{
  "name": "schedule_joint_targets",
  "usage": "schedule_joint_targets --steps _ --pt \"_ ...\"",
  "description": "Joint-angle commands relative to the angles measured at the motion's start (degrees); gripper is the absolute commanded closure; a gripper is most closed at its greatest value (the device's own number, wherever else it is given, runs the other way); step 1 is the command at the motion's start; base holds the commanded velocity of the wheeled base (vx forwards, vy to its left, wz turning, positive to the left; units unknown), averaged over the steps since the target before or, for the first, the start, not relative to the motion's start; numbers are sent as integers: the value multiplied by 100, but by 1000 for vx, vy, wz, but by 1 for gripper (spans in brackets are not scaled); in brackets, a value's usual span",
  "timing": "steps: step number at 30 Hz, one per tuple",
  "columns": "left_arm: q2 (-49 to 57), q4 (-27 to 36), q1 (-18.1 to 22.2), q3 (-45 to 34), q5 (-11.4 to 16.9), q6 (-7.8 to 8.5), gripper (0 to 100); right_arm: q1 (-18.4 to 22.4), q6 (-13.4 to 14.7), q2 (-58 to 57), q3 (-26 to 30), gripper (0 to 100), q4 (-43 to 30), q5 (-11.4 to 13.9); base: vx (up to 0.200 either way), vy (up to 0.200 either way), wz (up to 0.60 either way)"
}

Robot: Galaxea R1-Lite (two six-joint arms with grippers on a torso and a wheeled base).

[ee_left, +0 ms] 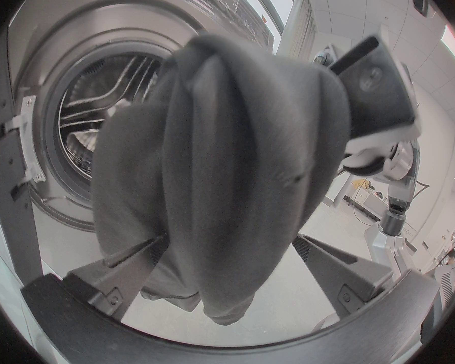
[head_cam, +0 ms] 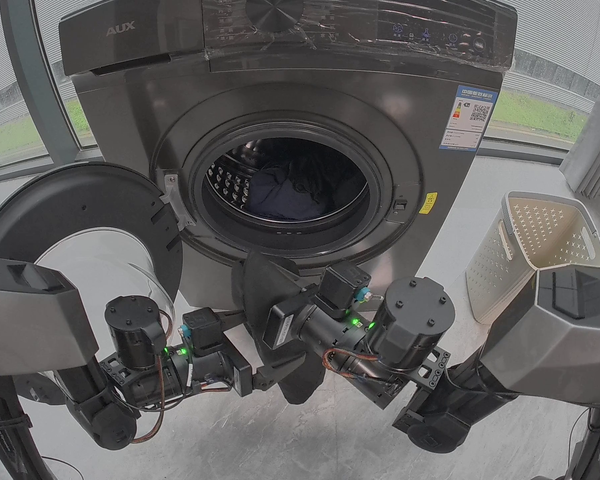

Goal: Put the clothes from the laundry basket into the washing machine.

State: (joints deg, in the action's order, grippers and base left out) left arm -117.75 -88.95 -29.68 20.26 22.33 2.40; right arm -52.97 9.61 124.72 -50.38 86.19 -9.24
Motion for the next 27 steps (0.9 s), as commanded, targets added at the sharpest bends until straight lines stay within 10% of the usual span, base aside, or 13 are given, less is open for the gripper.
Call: schedule_joint_targets --steps 1,13,14,27 --pt "-398 -43 -90 66 -1 -3 0 -100 24 -115 169 100 38 -8 0 0 0" --pt "-1110 -52 261 1226 -221 -126 0 -170 68 -194 222 100 56 -25 0 0 0" --pt "-1119 -43 297 1279 -282 -161 100 -170 68 -247 222 100 56 -25 0 0 0" --pt "-547 -52 648 1463 -599 -495 100 340 270 -967 1628 100 21 -157 0 0 0"
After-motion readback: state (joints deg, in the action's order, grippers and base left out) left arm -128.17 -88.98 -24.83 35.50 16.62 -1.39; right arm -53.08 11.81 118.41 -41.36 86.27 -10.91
